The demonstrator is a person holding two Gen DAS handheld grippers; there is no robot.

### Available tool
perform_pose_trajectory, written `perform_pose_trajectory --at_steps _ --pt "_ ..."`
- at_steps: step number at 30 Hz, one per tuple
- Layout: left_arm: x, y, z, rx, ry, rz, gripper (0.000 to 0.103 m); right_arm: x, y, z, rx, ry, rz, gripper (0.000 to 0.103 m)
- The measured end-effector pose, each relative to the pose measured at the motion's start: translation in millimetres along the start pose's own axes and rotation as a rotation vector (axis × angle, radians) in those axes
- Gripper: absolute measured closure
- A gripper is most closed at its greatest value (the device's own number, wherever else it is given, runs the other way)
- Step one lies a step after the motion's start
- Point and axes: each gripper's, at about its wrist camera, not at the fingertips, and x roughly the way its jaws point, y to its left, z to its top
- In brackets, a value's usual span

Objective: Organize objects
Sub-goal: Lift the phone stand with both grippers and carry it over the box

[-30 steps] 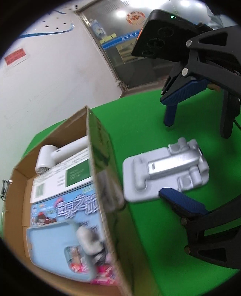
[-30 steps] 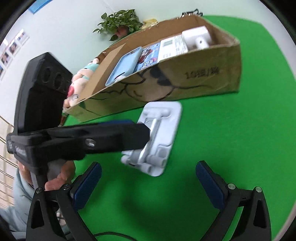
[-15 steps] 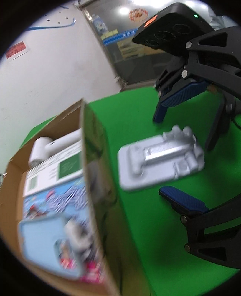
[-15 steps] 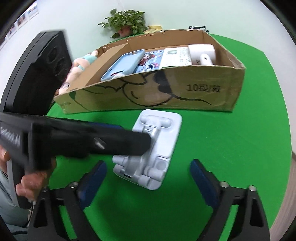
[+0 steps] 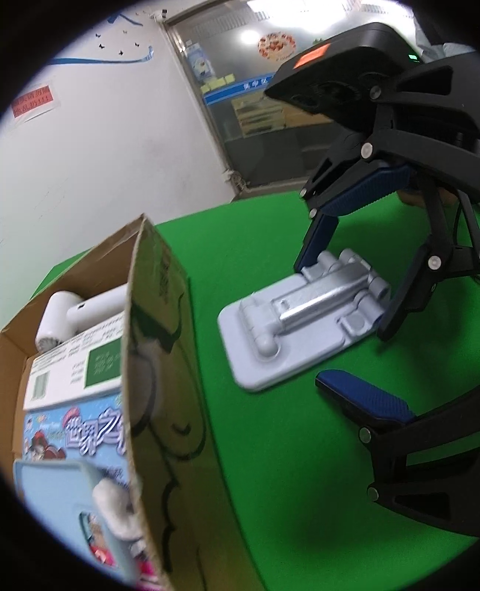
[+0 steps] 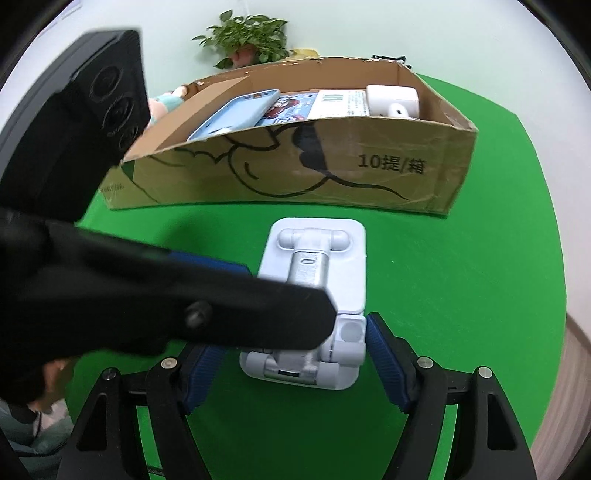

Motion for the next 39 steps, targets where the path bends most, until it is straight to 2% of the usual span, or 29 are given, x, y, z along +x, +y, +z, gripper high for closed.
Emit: perform_pose_trajectory --at_steps 2,6,9,11,14,17,21,24,28,31,36,39 --pt "0.2 1.8 1.1 -0.005 -0.006 0.017 0.019 -0.2 3.7 -0.9 -0.022 -0.002 -0.034 0.035" --pt "-2.0 2.1 -1.0 -0.013 -0.021 0.028 0.021 -3.6 5.3 -2.9 -0.027 0.0 -0.054 0.036" --pt "-3.0 0.3 -1.4 -0.003 -0.025 0.044 0.021 -7.8 2.3 -3.6 0.007 0.009 -0.039 0.037" --pt "-2.1 -7.6 -6.5 0.001 -0.023 0.041 0.021 -12.1 -3.6 -3.5 0.058 0.012 0.008 0.037" --pt "1.2 -10.6 -8.8 -0.009 -0.022 0.041 0.029 -17.2 -11.0 -3.5 0.126 0.024 0.074 0.037" --pt "2.6 -8.8 -9.7 -0.023 -0.008 0.039 0.048 -20.9 -12.6 -4.7 0.162 0.037 0.128 0.037" --pt "-0.2 -9.4 -10.1 -0.022 -0.015 0.074 0.058 -25.8 -12.0 -6.4 0.186 0.05 0.157 0.037" --pt "-3.3 -7.3 -12.9 -0.031 -0.02 0.059 0.059 -30.6 -11.3 -7.3 0.175 0.05 0.153 0.038" --pt "-16.6 -17.9 -17.3 0.012 -0.069 0.055 0.063 -48.3 1.6 -7.1 0.135 -0.001 0.123 0.038" --pt "-36.7 -33.2 -12.5 0.049 -0.145 0.043 0.063 -67.8 9.3 4.2 0.086 -0.082 0.085 0.038" --pt "-66.8 -60.6 -6.0 0.119 -0.261 0.066 0.063 -96.2 26.2 27.7 0.013 -0.217 0.045 0.038" --pt "-79.3 -70.6 -0.7 0.145 -0.305 0.093 0.064 -112.8 22.6 36.1 0.006 -0.245 0.056 0.038"
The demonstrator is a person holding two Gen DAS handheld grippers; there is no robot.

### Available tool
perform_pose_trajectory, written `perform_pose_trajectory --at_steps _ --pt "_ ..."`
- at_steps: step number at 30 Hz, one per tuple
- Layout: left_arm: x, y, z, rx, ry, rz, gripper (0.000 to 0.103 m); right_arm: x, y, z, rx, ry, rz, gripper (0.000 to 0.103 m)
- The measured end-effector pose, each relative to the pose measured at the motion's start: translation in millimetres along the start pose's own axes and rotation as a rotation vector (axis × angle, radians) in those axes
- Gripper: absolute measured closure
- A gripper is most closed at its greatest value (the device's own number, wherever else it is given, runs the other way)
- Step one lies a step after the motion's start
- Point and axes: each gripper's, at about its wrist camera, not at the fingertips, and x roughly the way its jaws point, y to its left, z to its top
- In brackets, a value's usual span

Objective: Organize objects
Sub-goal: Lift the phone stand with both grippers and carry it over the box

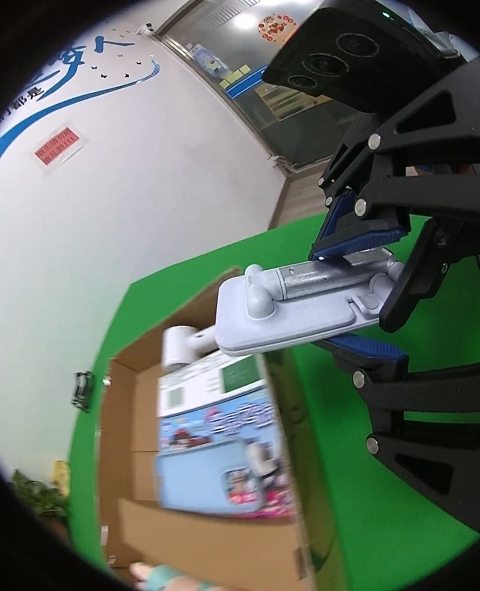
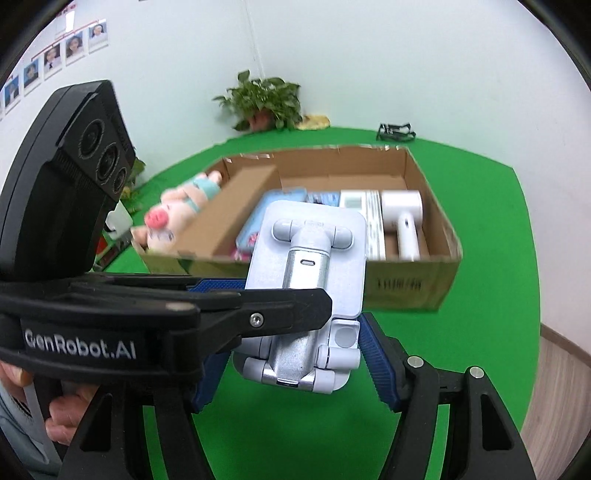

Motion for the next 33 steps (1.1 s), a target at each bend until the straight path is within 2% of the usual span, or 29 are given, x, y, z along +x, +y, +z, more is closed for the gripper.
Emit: perform_pose_trajectory --at_steps 5,9,16,19,23,27,33 --pt "-16.8 2.2 21.7 0.013 -0.042 0.008 0.065 19.0 2.2 35.6 -0.02 -0.031 0.009 0.038" --pt "-23.0 2.8 35.7 0.012 -0.059 0.02 0.065 14.4 3.3 53.2 -0.029 -0.047 0.015 0.038" --pt "-16.4 16.9 54.9 -0.028 -0.038 0.033 0.065 32.9 -3.6 78.1 -0.013 -0.019 0.044 0.038" --pt "-11.5 27.5 74.4 -0.088 -0.028 0.07 0.065 48.9 -9.1 96.4 -0.009 0.018 0.065 0.038" --pt "-0.4 41.8 98.8 -0.115 -0.01 0.088 0.066 76.8 -20.2 126.9 0.014 0.075 0.103 0.038" --pt "19.6 65.3 122.8 -0.161 0.046 0.075 0.067 106.6 -34.7 148.0 0.057 0.141 0.142 0.038" --pt "53.2 92.4 143.0 -0.219 0.134 0.113 0.067 156.7 -50.0 164.5 0.079 0.254 0.146 0.038"
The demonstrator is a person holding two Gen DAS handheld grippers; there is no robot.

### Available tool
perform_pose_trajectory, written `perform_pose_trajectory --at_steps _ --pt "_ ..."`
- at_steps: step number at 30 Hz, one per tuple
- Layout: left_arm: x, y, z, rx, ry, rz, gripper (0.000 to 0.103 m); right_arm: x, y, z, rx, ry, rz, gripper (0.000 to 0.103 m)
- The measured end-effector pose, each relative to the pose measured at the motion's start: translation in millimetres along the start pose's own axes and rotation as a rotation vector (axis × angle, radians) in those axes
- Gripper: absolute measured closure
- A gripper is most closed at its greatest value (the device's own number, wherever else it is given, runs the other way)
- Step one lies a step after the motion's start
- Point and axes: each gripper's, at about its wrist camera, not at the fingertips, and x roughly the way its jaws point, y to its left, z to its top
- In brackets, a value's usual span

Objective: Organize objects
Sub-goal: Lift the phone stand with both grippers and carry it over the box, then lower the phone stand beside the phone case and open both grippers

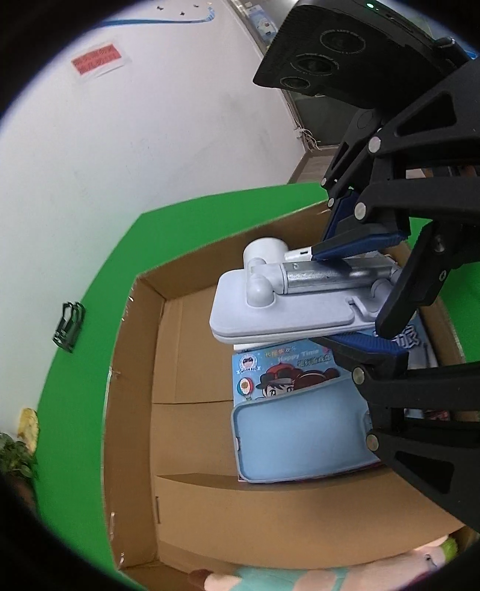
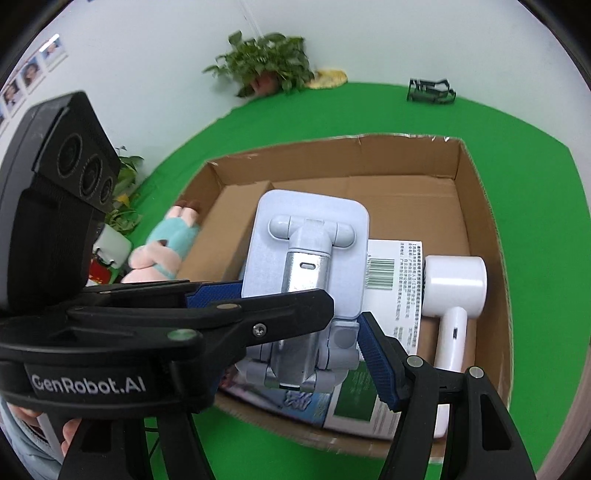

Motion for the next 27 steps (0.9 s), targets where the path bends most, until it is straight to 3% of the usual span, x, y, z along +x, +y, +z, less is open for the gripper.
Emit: perform_pose_trajectory --at_steps 5,16,20,23,24,27 --pt "24.8 18.2 7.3 -0.053 0.049 -0.023 0.067 29.4 -18.4 8.4 0.056 0.073 0.011 0.038" --pt "58.7 48.6 6.5 -0.208 0.14 -0.057 0.064 64.0 -29.3 7.4 0.077 0.17 -0.055 0.036" --pt "45.3 42.6 4.2 -0.16 0.134 0.02 0.06 57.3 -28.2 7.0 0.072 0.145 -0.037 0.033" --pt "17.2 33.7 -1.5 -0.089 0.075 0.018 0.059 50.8 -25.3 8.2 0.031 0.112 -0.054 0.032" --pt "8.5 32.1 -2.5 -0.071 0.055 0.032 0.059 50.5 -24.9 8.7 0.025 0.105 -0.06 0.034" --pt "-16.1 29.1 -11.4 -0.034 0.002 0.055 0.059 59.1 -24.9 9.6 0.011 0.112 -0.084 0.051"
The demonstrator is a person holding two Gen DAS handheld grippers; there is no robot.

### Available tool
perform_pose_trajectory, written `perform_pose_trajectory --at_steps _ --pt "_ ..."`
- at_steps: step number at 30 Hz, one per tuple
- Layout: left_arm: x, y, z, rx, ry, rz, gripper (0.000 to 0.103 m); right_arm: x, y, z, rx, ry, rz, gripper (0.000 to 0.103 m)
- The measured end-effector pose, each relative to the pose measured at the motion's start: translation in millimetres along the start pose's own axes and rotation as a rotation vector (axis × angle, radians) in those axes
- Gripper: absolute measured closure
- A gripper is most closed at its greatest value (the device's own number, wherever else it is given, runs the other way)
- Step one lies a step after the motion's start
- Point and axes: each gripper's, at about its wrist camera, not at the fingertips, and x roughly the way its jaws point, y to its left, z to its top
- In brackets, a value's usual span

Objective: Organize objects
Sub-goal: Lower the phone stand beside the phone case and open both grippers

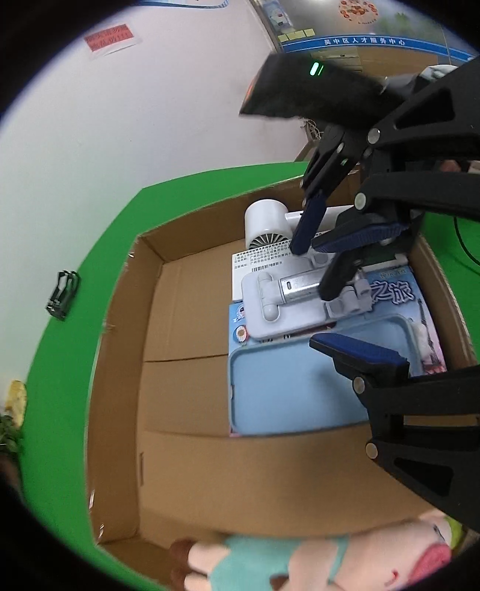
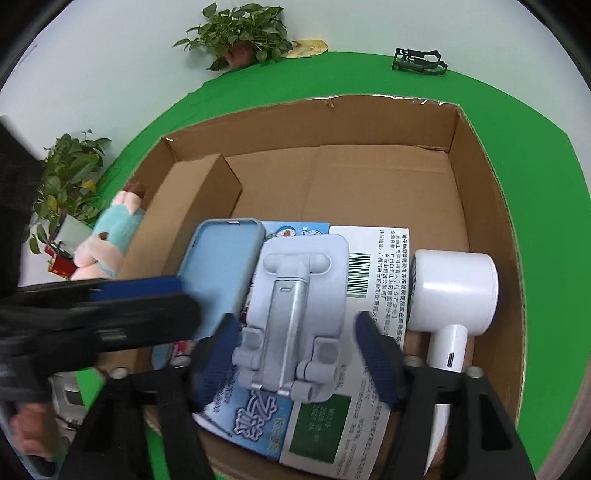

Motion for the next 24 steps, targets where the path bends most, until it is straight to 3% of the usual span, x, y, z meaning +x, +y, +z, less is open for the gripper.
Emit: perform_pose_trajectory --at_steps 10,14,17,19,20,21,22,24 --pt "-35.9 20.8 -22.5 -0.008 -0.075 0.051 0.059 6.3 6.7 -5.5 0.02 -0.017 -0.022 0.056" --pt "-50.5 16.5 -28.7 0.022 -0.15 0.105 0.059 5.1 3.1 -6.2 0.06 -0.021 0.004 0.054" --pt "-60.9 12.3 -36.1 0.066 -0.215 0.186 0.055 4.2 2.8 -6.3 0.059 -0.023 0.007 0.054" --pt "-69.2 8.3 -45.4 0.107 -0.278 0.25 0.045 0.6 4.3 -8.6 0.048 -0.047 0.002 0.052" --pt "-70.3 5.4 -50.3 0.132 -0.319 0.3 0.039 -3.9 6.6 -10.8 0.034 -0.077 -0.012 0.047" --pt "-71.9 2.3 -57.0 0.16 -0.374 0.372 0.025 -13.0 11.2 -15.1 0.0 -0.131 -0.061 0.028" --pt "-74.1 -0.6 -64.9 0.181 -0.429 0.442 0.019 -21.2 15.5 -19.5 -0.029 -0.183 -0.099 0.006" --pt "-71.8 -6.9 -83.2 0.233 -0.536 0.557 0.018 -43.0 26.5 -36.7 -0.093 -0.321 -0.155 0.0"
